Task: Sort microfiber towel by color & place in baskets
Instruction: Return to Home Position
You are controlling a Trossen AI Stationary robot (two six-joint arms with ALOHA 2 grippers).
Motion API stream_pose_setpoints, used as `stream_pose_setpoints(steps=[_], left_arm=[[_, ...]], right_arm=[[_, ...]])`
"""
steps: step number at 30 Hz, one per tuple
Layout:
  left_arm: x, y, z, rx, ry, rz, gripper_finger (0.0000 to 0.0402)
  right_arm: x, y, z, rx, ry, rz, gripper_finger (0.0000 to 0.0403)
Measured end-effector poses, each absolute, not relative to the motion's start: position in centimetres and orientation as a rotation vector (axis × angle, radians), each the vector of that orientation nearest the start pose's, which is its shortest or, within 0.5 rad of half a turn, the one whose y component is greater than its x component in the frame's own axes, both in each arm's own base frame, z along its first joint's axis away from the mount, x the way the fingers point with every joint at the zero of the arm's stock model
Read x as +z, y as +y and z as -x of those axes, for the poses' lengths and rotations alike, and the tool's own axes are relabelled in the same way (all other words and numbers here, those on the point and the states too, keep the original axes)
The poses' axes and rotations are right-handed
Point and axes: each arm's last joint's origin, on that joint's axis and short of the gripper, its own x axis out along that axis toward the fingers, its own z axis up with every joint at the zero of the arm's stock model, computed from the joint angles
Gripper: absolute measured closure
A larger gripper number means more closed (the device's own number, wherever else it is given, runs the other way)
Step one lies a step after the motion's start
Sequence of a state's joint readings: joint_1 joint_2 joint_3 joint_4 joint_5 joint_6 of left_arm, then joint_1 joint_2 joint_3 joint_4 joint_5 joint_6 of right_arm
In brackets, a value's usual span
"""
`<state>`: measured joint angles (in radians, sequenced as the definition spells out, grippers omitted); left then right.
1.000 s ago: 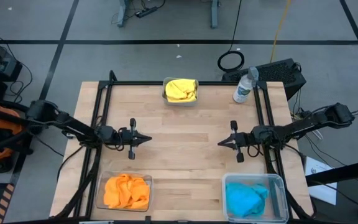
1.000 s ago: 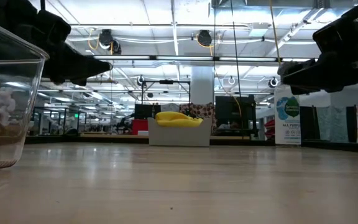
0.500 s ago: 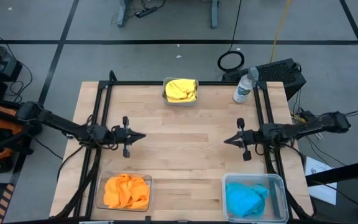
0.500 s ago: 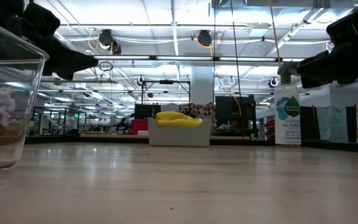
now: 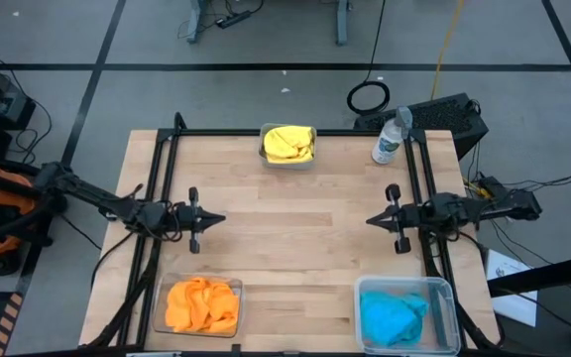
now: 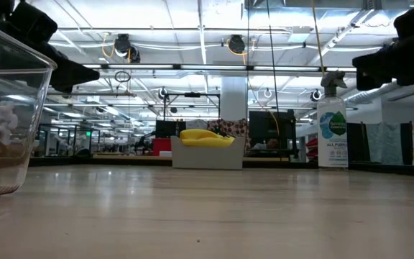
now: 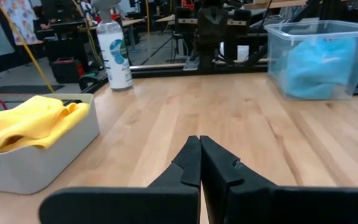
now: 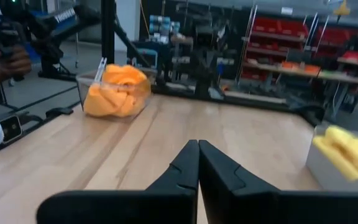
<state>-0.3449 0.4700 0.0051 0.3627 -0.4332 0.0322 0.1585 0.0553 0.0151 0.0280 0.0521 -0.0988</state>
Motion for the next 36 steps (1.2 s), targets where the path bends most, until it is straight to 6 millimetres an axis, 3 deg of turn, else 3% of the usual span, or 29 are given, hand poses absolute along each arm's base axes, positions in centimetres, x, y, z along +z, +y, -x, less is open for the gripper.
stream_pose_setpoints(steps=[18,29,36], left_arm=[[15.6,-3.1,-10.4,0.071,0.114,-0.071,0.04],[16.7,-2.9,-9.5,-0.029,-0.021,-0.135,0.04],[16.9,-2.1,-9.5,0.012,-0.044,-0.15,0.04]], right_arm=[[17.1,1.4,-9.6,0.106,-0.043,0.121,0.0401],[17.1,1.4,-9.6,0.107,-0.041,0.118,0.0401],[17.1,1.4,-9.6,0.111,-0.041,0.113,0.0401]])
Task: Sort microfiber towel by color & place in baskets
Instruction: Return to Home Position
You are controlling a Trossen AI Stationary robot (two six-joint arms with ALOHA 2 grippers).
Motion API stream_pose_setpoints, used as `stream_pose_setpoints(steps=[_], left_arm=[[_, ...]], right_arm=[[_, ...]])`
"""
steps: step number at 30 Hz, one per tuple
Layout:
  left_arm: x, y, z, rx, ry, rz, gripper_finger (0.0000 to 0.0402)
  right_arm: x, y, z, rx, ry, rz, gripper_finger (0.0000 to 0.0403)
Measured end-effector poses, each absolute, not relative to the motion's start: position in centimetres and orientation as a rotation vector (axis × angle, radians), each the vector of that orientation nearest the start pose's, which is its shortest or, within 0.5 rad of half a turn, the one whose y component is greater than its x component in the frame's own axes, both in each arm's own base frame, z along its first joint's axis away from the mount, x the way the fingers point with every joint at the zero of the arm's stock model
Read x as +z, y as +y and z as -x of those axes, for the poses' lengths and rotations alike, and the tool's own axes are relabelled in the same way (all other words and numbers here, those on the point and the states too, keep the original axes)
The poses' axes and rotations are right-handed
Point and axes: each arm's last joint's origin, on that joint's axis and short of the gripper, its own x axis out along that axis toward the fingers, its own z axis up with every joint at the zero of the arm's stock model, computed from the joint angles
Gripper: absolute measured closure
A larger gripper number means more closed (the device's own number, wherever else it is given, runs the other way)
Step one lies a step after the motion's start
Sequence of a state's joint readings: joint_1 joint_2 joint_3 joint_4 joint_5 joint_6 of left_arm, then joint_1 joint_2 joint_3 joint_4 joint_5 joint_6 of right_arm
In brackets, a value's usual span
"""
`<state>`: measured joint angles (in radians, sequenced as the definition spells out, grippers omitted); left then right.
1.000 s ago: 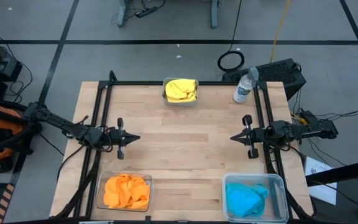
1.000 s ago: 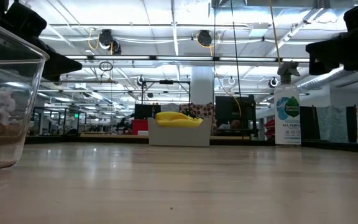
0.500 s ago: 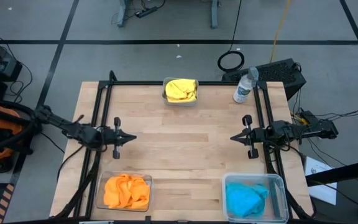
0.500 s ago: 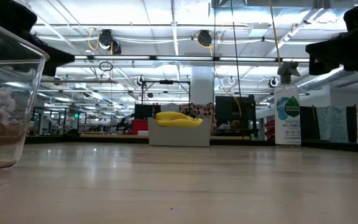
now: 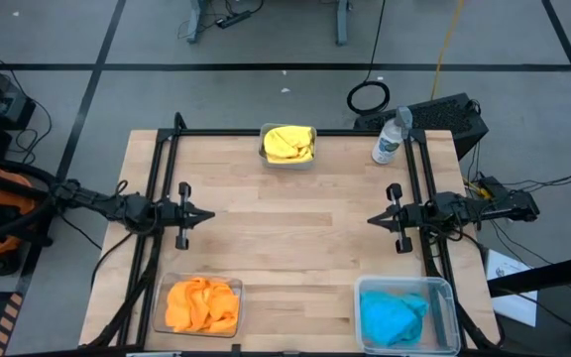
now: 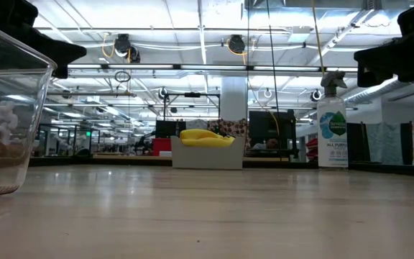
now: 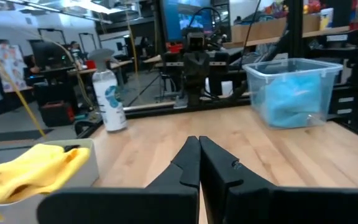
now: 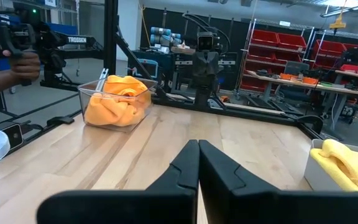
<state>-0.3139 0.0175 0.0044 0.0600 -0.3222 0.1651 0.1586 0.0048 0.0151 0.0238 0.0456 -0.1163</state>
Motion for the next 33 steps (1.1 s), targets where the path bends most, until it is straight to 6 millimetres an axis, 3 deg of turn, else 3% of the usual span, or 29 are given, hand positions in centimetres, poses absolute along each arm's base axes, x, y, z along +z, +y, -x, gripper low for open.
stream_pose_setpoints(steps=[15,33], left_arm=[[16.7,-0.6,-9.8,0.013,-0.019,-0.082,0.04],[16.5,-0.7,-9.8,-0.069,-0.004,-0.029,0.04]], right_arm=[[17.1,1.4,-9.6,0.106,-0.041,0.123,0.0401],[17.1,1.4,-9.6,0.105,-0.038,0.059,0.0401]])
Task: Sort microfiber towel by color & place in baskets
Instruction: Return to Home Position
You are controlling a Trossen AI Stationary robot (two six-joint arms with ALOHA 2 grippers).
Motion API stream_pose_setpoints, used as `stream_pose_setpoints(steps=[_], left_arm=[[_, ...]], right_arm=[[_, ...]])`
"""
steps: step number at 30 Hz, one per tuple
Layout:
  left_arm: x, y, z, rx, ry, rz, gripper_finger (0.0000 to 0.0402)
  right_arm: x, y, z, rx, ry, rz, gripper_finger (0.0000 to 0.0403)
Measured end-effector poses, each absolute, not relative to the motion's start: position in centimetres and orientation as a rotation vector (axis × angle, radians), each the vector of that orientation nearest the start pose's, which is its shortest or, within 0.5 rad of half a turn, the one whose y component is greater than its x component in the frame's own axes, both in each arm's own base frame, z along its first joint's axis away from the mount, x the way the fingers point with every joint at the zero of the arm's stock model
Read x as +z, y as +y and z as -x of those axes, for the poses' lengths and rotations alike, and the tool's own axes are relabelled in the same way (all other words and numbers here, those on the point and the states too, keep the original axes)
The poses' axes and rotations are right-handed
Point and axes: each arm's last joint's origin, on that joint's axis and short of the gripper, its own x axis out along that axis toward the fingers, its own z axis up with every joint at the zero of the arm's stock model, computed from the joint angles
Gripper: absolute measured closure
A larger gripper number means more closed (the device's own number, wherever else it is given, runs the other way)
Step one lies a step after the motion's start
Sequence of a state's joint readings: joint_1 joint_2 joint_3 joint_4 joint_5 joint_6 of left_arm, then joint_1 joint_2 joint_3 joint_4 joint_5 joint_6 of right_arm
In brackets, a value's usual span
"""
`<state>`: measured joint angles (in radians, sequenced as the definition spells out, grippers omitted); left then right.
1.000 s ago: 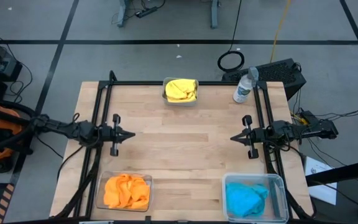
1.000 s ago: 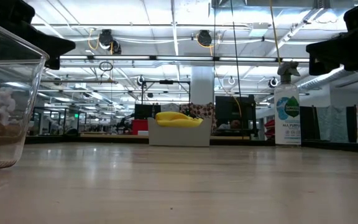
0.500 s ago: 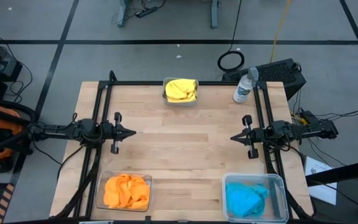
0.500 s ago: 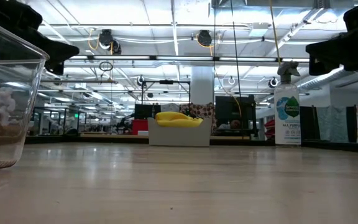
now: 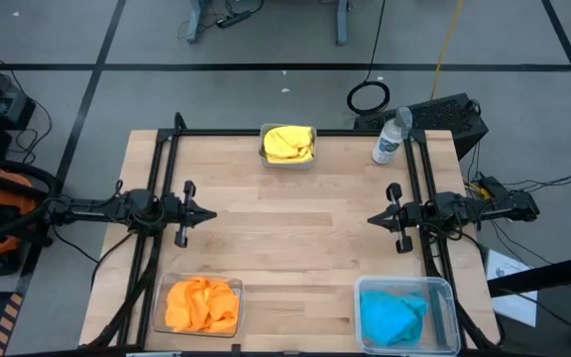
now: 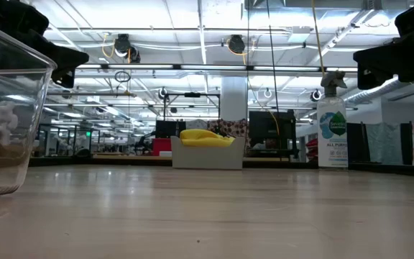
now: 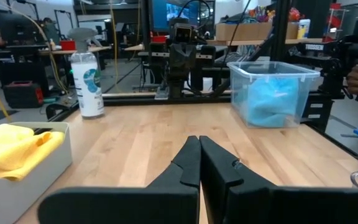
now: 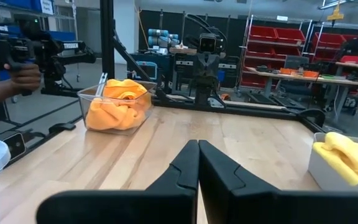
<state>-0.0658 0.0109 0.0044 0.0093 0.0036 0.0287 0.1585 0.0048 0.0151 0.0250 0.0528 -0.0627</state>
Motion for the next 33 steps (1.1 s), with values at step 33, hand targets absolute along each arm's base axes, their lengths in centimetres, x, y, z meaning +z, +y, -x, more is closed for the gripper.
stream_pose_setpoints(steps=[33], left_arm=[[16.55,-0.69,-9.75,-0.081,-0.01,-0.038,0.04]], right_arm=[[17.11,1.27,-9.64,0.068,-0.04,0.077,0.0403]])
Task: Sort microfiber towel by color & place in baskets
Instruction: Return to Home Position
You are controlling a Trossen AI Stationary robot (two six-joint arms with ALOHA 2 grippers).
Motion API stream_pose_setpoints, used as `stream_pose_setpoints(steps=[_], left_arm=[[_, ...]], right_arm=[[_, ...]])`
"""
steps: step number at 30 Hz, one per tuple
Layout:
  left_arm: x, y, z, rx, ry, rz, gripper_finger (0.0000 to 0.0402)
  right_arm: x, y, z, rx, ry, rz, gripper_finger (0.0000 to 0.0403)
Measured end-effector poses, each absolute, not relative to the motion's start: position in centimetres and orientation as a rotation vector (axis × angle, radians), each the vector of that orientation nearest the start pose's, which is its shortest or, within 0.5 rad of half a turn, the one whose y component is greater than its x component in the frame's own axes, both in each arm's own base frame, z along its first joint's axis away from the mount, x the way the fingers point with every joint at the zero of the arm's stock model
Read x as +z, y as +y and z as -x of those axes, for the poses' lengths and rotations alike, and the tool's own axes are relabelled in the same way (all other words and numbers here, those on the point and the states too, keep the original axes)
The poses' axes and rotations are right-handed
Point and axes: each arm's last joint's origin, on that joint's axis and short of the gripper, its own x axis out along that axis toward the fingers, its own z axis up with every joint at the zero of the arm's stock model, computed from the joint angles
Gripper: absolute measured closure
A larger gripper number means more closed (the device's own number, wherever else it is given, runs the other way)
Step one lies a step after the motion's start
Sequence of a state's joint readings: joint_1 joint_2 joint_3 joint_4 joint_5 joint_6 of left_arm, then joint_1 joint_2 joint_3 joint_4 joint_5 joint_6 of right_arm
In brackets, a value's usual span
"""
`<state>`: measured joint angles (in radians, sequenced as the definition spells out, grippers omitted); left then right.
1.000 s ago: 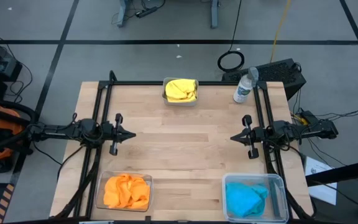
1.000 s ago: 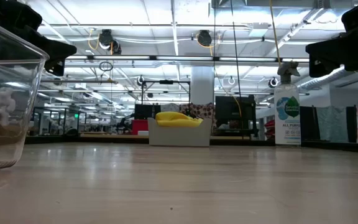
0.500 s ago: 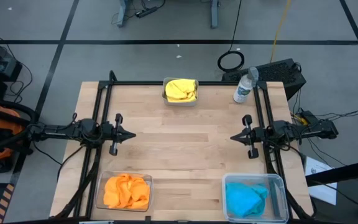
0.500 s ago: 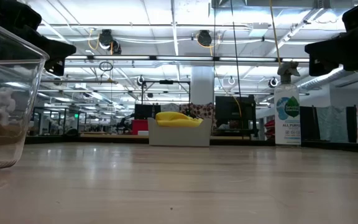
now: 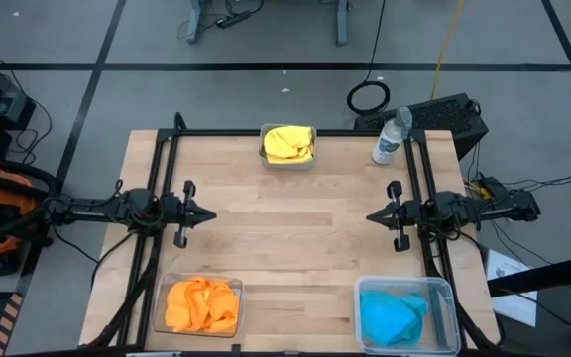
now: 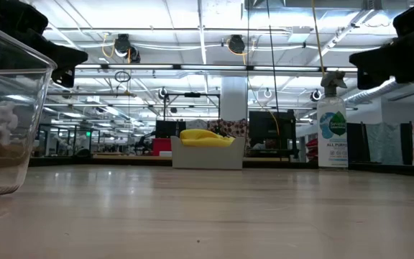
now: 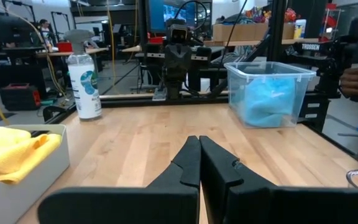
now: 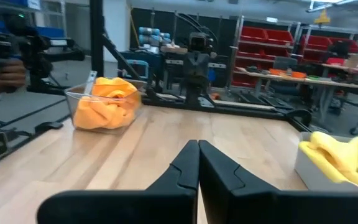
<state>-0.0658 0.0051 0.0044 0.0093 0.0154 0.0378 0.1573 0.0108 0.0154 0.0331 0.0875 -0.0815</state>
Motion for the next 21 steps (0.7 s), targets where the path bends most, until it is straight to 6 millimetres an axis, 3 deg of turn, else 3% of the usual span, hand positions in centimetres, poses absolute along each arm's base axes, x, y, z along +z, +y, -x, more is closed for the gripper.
stream_pose_setpoints(steps=[21], left_arm=[[16.56,-0.79,-9.75,-0.117,-0.008,0.021,0.04]], right_arm=[[17.01,1.25,-9.74,0.054,-0.025,0.061,0.0397]])
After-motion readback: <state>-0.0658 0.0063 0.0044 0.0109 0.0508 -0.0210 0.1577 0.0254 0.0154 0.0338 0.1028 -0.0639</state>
